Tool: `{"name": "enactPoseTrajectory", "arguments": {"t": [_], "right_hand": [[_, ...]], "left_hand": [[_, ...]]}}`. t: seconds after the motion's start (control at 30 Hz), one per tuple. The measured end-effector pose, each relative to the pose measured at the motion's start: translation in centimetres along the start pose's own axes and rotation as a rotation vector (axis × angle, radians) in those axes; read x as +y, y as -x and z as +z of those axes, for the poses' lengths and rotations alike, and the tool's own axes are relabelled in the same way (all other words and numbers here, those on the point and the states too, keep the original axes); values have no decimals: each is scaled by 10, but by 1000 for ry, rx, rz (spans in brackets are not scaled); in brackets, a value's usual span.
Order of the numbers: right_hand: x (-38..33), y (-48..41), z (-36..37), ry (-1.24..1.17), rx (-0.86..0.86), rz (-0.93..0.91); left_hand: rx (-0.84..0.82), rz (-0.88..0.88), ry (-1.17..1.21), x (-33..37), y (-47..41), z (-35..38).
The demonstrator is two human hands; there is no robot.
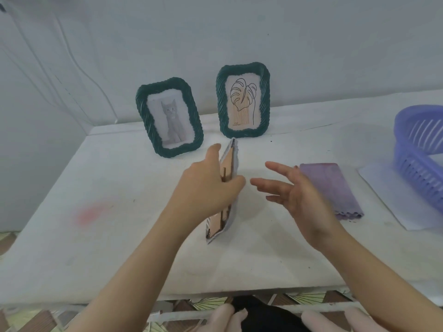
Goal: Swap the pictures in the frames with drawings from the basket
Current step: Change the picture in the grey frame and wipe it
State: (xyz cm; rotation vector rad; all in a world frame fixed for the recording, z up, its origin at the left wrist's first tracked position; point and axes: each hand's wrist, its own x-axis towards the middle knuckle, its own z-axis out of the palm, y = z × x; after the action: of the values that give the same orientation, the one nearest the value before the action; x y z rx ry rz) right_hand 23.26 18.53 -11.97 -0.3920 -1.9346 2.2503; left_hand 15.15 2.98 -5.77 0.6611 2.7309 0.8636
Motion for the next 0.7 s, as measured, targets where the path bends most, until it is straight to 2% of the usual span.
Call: {"name": "enactPoseTrajectory", "arguments": {"t": [0.07, 0.17, 0.3, 0.43, 0.53, 0.7], "right_hand": [[4, -2, -8, 134, 118, -29], [12, -2, -20, 191, 222, -19], [25, 0, -22, 173, 203, 49], [30, -1, -21, 111, 210, 62], [35, -3, -25, 266, 300, 14], [40, -5, -32, 581, 341, -116]], "left_hand": [[18, -5, 82, -5, 5, -9], [80, -51, 329, -22, 7, -18], [3, -172, 783, -47, 3, -2], [-43, -165, 971, -53, 6, 35], [-52, -122, 882, -55, 7, 59], [13, 70, 437, -66, 3, 80]]}}
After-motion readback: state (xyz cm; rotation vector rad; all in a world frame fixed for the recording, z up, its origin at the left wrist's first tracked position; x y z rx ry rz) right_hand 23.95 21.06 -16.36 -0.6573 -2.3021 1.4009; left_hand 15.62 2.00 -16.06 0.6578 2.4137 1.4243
